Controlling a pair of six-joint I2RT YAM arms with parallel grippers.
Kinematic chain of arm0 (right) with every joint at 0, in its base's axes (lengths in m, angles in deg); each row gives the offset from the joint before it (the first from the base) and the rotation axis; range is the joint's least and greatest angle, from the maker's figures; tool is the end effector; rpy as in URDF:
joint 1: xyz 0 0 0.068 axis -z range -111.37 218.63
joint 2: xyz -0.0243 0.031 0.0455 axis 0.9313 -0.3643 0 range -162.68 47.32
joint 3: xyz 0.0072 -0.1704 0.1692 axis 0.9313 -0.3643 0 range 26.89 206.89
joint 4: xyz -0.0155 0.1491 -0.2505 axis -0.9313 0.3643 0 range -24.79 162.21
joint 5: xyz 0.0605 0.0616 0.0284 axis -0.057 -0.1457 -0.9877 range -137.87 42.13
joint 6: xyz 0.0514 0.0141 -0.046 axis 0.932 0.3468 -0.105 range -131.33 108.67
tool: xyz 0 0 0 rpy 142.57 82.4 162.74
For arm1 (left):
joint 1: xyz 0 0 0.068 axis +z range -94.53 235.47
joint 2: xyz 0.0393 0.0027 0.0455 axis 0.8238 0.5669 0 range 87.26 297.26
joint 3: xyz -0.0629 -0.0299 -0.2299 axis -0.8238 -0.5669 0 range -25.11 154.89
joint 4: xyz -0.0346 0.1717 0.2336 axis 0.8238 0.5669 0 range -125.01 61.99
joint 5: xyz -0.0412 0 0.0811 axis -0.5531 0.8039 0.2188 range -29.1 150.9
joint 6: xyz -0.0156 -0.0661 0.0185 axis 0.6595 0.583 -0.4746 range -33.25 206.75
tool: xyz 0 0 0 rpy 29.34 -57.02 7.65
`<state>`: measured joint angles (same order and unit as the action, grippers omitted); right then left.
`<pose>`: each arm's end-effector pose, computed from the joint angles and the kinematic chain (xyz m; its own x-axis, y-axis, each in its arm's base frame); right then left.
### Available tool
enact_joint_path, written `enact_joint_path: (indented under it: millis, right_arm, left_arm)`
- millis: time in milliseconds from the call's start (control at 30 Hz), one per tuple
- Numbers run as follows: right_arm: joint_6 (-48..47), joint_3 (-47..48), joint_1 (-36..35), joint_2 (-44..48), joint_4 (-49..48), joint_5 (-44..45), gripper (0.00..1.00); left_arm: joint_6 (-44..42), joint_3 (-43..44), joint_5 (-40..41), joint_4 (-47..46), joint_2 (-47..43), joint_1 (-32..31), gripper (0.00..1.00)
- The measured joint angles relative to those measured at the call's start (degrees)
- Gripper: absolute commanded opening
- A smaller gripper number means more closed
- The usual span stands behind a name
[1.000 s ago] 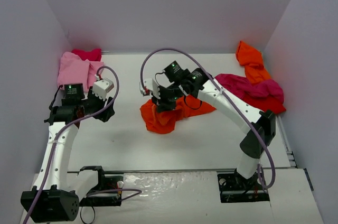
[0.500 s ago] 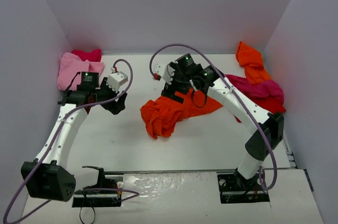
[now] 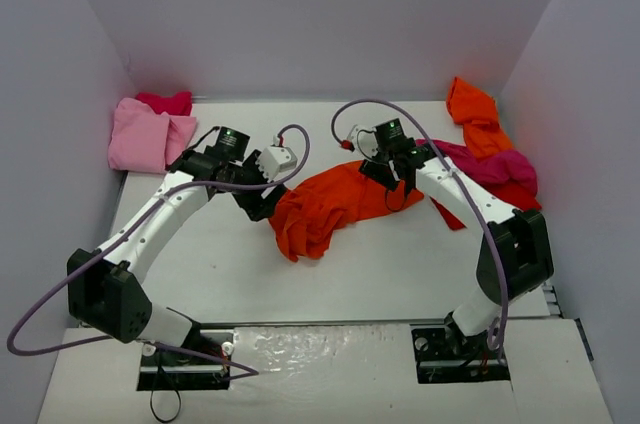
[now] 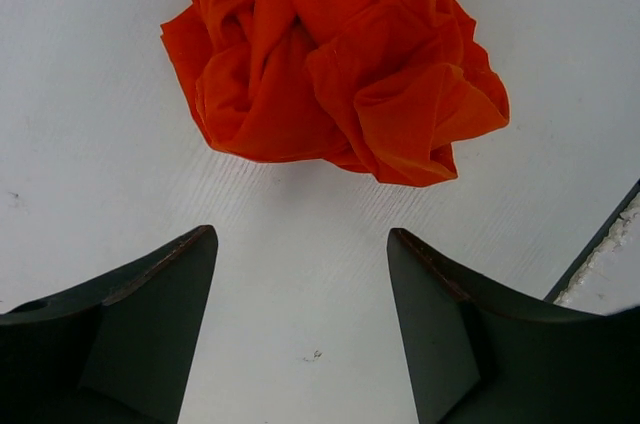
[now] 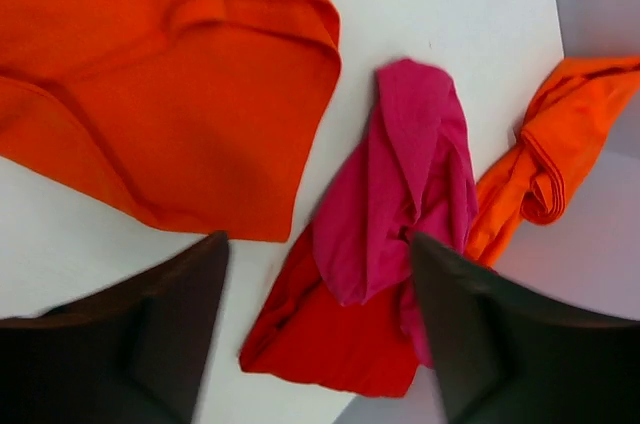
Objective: Fold and stack the t-shirts
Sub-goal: Move the tshirt to the center of the board, then flatten out the tshirt
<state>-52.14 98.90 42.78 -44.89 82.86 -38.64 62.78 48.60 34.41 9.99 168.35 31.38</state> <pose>0.3758 0.1719 0.2238 -0.2112 -0.8191 -0.5333 -0.6005 0.5393 -0.5904 0.3035 -0.1638 0.2654 -0.4113 0.5822 -0.7014 0.8547 0.5138 -0.0748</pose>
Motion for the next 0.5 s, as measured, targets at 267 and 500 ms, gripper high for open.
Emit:
enact_joint_path:
  millis: [267,500]
  right_arm:
    - [4.31,3.15,14.59,-9.96,-3.99,3.73,0.0]
    - [8.38,7.84,17.58,-17.21,-4.14,4.72,0.0]
  left_arm:
    - [-0.02,-0.02,0.67,0.21,2.04,-1.78,0.66]
    - [-0.08,-0.51,1.13,0.18,1.83,-2.07,0.66]
